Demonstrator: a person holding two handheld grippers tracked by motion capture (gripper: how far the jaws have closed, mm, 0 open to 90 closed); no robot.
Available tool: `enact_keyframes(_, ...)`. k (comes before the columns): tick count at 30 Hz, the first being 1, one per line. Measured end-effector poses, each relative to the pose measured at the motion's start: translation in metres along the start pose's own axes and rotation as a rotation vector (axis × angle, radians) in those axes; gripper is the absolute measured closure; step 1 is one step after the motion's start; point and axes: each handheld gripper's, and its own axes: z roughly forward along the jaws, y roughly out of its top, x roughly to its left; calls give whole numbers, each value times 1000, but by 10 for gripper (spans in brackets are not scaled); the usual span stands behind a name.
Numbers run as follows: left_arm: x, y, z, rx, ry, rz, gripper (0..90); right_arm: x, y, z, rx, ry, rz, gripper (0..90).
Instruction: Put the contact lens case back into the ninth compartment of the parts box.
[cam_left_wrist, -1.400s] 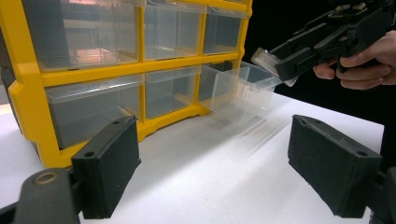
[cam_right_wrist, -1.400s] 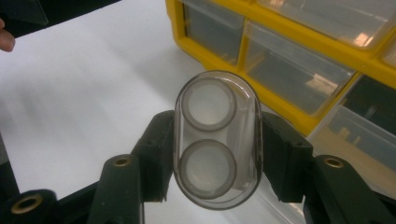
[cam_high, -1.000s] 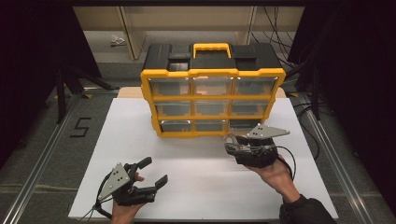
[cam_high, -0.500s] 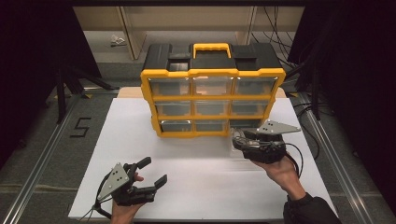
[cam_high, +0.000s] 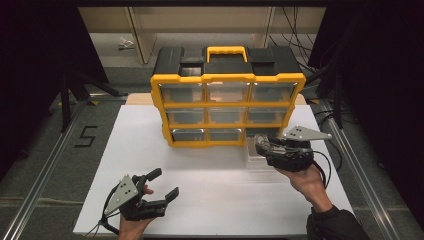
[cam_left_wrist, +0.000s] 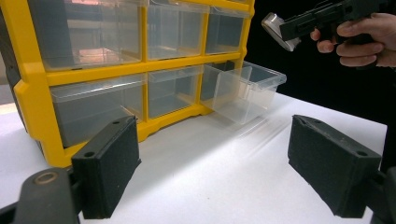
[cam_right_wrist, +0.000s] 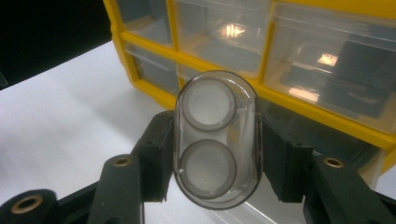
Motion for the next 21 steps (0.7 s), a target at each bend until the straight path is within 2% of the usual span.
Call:
enact_keyframes(9,0,0,0,-1,-2,1,163,-9,-2,-2,-15,-27,22,495)
enact_keyframes(21,0,0,0,0,-1,2,163,-20,-10,4,-14,-61,42,495)
